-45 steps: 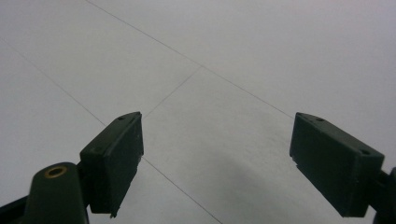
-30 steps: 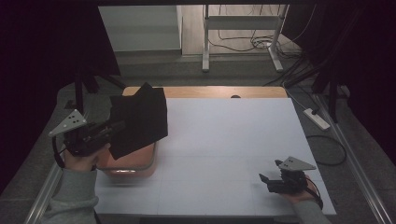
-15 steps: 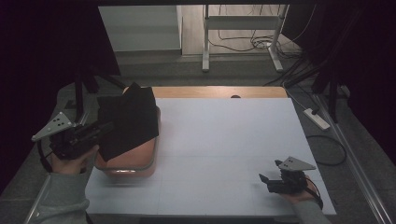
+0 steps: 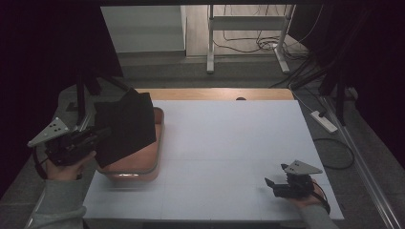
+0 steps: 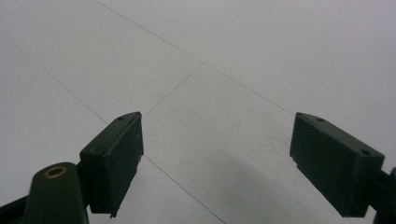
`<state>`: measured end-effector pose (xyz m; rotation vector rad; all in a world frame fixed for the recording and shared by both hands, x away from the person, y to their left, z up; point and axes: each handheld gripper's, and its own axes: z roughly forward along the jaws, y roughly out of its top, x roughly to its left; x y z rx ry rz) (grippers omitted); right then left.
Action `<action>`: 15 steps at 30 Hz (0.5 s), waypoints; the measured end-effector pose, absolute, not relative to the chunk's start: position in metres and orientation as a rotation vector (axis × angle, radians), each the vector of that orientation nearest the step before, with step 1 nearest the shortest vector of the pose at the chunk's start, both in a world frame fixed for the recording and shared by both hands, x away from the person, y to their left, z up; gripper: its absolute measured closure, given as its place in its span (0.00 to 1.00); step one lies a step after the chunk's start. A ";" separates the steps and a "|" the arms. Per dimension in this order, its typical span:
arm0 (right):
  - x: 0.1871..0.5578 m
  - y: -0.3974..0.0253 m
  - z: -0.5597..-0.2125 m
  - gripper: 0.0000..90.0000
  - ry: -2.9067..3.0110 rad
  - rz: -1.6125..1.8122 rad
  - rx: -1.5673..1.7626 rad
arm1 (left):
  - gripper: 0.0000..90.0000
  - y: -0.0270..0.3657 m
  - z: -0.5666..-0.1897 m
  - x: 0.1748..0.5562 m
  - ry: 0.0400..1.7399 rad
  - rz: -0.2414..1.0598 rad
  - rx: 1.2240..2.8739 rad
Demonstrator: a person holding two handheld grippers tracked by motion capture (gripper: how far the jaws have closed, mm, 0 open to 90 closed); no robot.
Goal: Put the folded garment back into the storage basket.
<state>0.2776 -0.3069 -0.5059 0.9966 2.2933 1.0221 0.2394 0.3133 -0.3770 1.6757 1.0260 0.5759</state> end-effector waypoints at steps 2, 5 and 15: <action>0.278 -0.307 -0.506 0.20 2.294 1.022 0.997 | 0.81 0.313 -0.379 0.240 1.032 0.577 1.686; 0.278 -0.307 -0.506 0.20 2.295 1.021 0.996 | 0.81 0.313 -0.382 0.242 1.038 0.576 1.703; 0.278 -0.306 -0.507 0.20 2.297 1.016 0.996 | 0.81 0.308 -0.397 0.255 1.071 0.534 1.764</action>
